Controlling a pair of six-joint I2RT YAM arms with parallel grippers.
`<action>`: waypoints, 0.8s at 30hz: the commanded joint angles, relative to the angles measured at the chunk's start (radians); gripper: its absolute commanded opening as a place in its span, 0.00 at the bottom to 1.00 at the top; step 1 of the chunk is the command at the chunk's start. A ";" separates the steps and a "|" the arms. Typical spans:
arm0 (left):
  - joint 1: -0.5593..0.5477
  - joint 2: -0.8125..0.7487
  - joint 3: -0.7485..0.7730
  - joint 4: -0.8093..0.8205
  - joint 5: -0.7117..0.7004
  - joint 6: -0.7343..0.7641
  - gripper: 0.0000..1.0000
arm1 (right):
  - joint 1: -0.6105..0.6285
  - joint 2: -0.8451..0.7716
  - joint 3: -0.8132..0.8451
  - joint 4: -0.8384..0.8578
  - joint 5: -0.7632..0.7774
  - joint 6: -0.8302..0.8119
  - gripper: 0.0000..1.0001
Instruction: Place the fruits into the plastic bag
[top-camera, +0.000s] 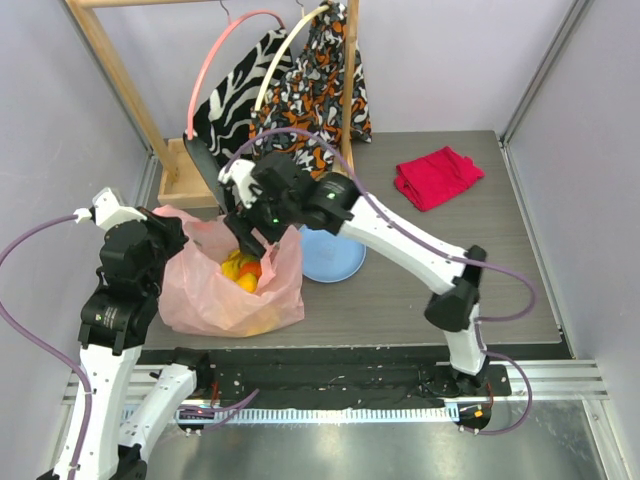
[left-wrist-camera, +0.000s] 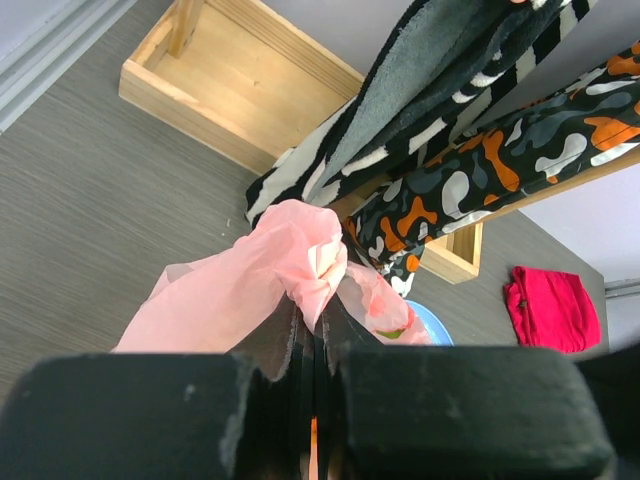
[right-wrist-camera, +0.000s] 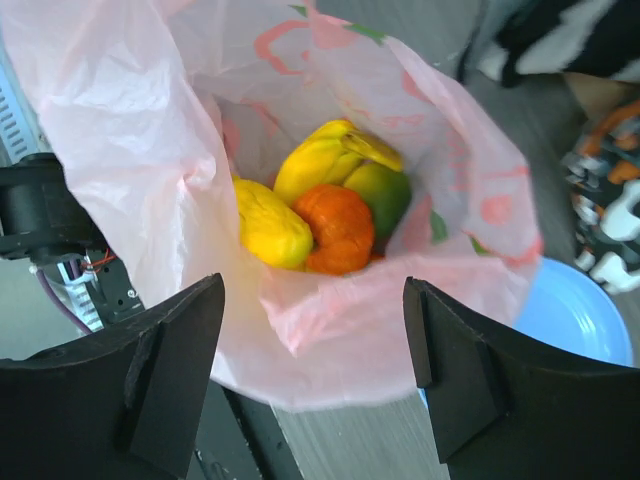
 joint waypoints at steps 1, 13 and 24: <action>0.006 -0.007 -0.004 0.033 -0.008 0.000 0.00 | 0.003 -0.141 -0.123 0.025 0.185 0.065 0.80; 0.006 0.010 -0.004 0.036 0.003 0.017 0.00 | 0.004 -0.027 -0.117 -0.063 0.085 0.116 0.76; 0.006 -0.003 -0.009 0.030 -0.002 0.020 0.00 | 0.004 0.033 -0.075 -0.063 -0.017 0.134 0.75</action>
